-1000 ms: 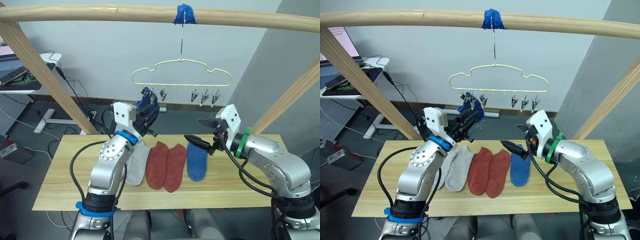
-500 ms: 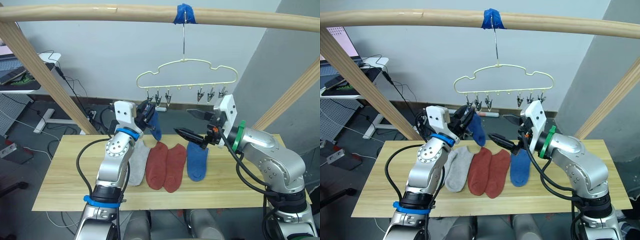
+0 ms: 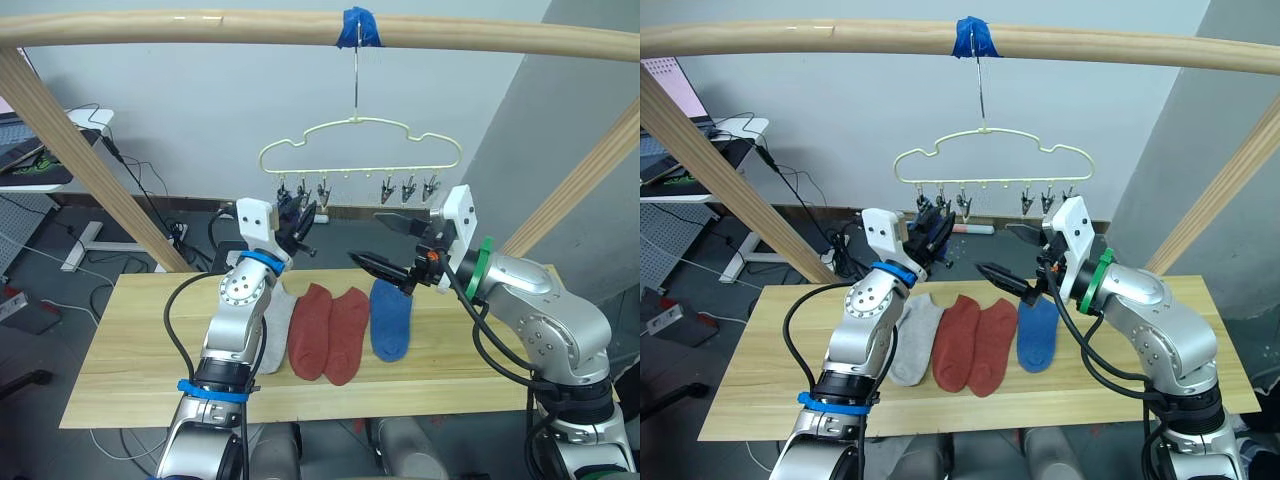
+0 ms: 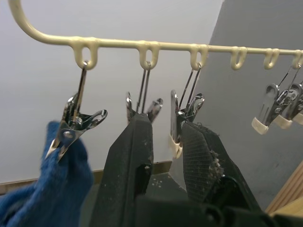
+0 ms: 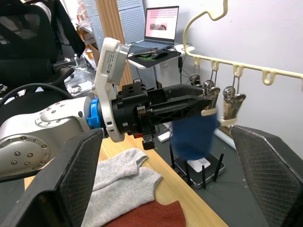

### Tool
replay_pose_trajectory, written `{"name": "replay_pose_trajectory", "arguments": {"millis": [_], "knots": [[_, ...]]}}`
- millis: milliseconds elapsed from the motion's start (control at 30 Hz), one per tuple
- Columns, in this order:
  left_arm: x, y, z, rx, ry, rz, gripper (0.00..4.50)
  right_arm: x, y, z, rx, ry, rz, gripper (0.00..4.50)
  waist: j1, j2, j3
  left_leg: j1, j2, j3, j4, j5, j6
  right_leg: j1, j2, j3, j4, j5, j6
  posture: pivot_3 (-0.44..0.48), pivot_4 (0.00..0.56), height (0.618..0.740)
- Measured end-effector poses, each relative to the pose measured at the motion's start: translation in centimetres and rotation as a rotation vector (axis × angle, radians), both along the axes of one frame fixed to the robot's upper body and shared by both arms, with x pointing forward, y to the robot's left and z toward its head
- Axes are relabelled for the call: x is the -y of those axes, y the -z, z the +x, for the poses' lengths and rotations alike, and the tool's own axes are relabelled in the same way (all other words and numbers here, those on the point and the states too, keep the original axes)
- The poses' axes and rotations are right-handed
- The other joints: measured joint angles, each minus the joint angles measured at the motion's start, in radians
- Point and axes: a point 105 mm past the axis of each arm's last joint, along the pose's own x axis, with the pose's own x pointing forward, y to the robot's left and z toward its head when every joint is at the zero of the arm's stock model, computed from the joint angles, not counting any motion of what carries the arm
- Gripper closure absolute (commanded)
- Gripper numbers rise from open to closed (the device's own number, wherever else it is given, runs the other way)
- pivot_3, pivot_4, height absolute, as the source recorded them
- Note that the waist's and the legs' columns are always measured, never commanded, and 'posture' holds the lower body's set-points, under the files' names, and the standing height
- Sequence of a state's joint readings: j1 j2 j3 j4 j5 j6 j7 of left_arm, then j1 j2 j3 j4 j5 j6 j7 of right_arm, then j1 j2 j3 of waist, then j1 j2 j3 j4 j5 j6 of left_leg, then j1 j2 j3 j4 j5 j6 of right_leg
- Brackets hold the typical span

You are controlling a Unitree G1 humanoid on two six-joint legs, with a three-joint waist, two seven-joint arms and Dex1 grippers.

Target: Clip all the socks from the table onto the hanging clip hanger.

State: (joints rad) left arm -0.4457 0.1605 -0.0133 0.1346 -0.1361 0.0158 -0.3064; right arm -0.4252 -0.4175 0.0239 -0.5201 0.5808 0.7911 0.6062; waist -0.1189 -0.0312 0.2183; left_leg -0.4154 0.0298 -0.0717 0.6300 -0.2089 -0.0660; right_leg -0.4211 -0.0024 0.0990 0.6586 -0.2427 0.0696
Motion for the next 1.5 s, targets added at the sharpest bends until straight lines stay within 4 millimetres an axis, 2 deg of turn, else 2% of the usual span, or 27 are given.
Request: {"name": "replay_pose_trajectory", "arguments": {"millis": [333,1500], "knots": [[0.2,0.5,1.0,-0.004,-0.014,0.001,3.22,0.1,-0.1,0.1,0.005,0.014,0.001,0.0,-0.016,0.0,0.0,0.0,0.0,0.0,0.0,0.0,0.0,0.0,0.0,0.0,0.0,0.0,0.0,-0.199,0.193,0.74],[-0.9,1.1,1.6,-0.004,-0.063,-0.005,3.22,0.1,-0.6,0.3,0.023,0.023,-0.004,0.0,-0.025,0.0,0.0,0.0,0.0,0.0,0.0,0.0,0.0,0.0,0.0,0.0,0.0,0.0,0.0,-0.212,0.182,0.74]]}}
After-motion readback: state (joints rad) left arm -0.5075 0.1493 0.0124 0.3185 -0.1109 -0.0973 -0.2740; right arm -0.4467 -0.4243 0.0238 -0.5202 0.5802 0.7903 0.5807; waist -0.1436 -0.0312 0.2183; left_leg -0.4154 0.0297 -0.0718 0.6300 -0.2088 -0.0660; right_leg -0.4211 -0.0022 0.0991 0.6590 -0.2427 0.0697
